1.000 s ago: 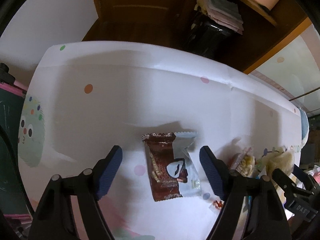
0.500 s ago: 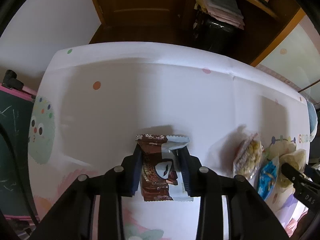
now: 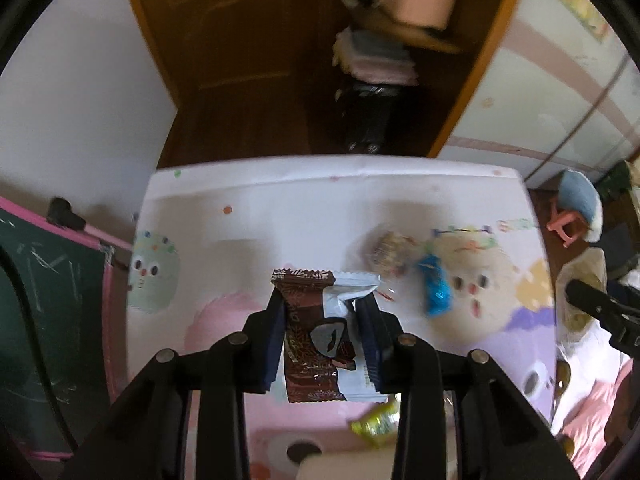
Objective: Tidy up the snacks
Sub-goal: 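Carry the wafer bar into the tray with the left tool while the right tool drops the pastry bag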
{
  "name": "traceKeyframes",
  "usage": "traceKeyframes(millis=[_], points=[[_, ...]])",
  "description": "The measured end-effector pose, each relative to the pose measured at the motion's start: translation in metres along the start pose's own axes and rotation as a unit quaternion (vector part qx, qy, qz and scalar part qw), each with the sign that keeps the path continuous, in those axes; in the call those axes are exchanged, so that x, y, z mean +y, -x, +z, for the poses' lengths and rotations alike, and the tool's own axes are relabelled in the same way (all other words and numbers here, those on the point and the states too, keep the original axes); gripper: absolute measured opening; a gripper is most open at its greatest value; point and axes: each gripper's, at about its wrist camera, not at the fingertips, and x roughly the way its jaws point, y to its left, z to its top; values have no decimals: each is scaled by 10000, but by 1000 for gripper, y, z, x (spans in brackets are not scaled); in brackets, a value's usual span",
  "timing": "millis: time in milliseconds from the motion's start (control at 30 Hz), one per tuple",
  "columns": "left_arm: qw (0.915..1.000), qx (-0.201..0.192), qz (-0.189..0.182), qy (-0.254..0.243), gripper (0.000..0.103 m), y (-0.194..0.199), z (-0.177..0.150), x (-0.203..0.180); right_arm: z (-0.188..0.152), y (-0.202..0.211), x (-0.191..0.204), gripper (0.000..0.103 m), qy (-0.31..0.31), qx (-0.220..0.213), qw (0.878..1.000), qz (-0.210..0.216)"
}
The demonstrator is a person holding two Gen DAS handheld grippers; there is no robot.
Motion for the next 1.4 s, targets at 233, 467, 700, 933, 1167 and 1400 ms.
traceKeyframes(millis=[233, 467, 700, 933, 1167, 1400], points=[[9981, -447, -189, -391, 33, 108, -48, -18, -32, 86, 20, 81, 349, -515, 9978, 244], [9939, -720, -231, -800, 33, 184, -116, -36, -89, 153, 41, 81, 761, -877, 9919, 518], [9926, -809, -186, -890, 33, 217, -178, -45, -144, 193, 56, 81, 1075, -1058, 9862, 676], [9942, -710, -254, -772, 33, 222, -219, -50, -190, 209, 64, 81, 1264, -1061, 9840, 677], [9973, -545, -286, -392, 33, 207, -241, -43, -219, 212, 53, 81, 1122, -982, 9862, 714], [9991, -268, -248, -233, 33, 184, -259, -41, -231, 204, 33, 81, 911, -850, 9901, 653]])
